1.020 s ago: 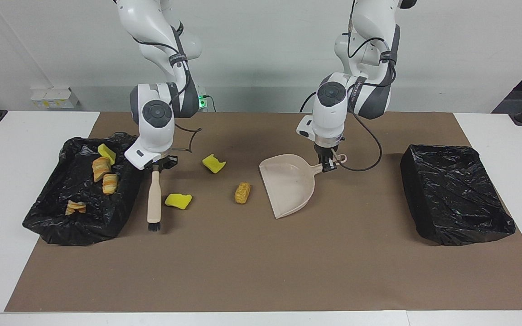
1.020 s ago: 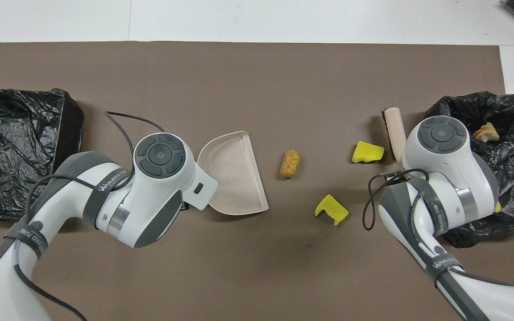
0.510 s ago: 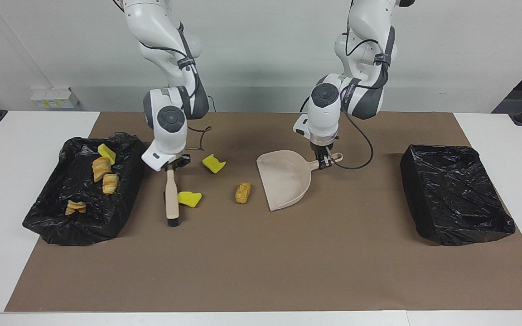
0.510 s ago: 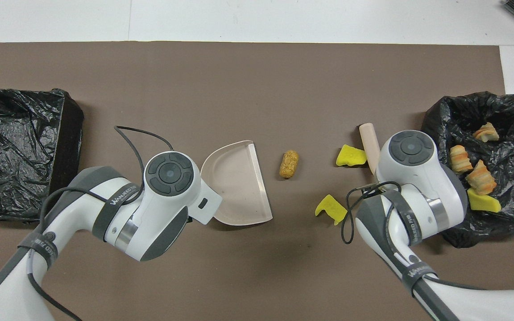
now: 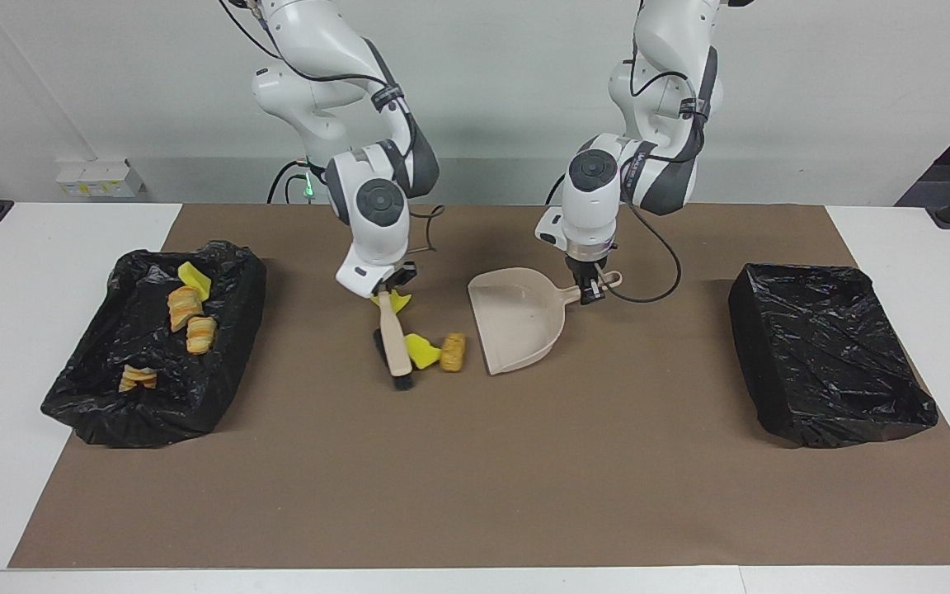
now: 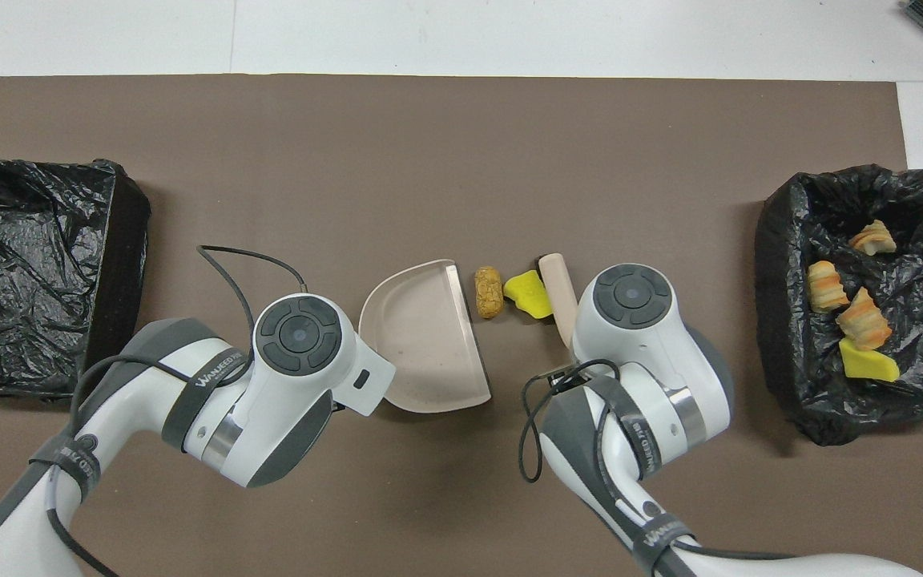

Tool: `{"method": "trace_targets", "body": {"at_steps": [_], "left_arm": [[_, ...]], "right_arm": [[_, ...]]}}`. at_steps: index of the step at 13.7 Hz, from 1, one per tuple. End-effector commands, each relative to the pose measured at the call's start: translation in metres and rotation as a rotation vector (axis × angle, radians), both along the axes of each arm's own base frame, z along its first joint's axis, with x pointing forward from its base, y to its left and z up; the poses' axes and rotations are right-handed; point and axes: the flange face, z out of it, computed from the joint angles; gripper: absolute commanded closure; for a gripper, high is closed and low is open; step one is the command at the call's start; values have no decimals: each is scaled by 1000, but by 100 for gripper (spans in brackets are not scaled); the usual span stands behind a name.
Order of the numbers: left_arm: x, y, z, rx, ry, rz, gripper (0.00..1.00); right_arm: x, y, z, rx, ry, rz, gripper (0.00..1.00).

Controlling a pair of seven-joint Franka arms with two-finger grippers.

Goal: Sweep and dump trash in bin
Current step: 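Sweep the yellow sponge and tan chunk into the dustpan with the right gripper, then move the brush with the right gripper behind the other yellow sponge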

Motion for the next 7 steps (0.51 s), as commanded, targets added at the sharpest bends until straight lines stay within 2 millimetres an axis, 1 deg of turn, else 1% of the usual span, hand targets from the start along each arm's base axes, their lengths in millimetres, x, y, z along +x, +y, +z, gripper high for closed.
{"method": "trace_targets", "body": {"at_steps": [1,2,3,5,6,7], "left_arm": [[-6,-5,8,11,-36,-13,86],[-7,-5,7,13,-36,-15,100],[-6,-4,8,23,-45,-27,100],[-7,-3,8,45,-55,-50,100],[-7,-3,7,46,-54,-51,100],[-8,-3,7,48,-52,-53,100]], "right_arm": [[-10,54,-6,86,59,20,100],[-14,72,-10,119,68,21,100],[-15,80,-10,160,78,5,100],[-12,94,-3,287,112,-27,100],[-12,98,-2,315,125,-27,100],[-11,96,0,313,134,-28,100]]}}
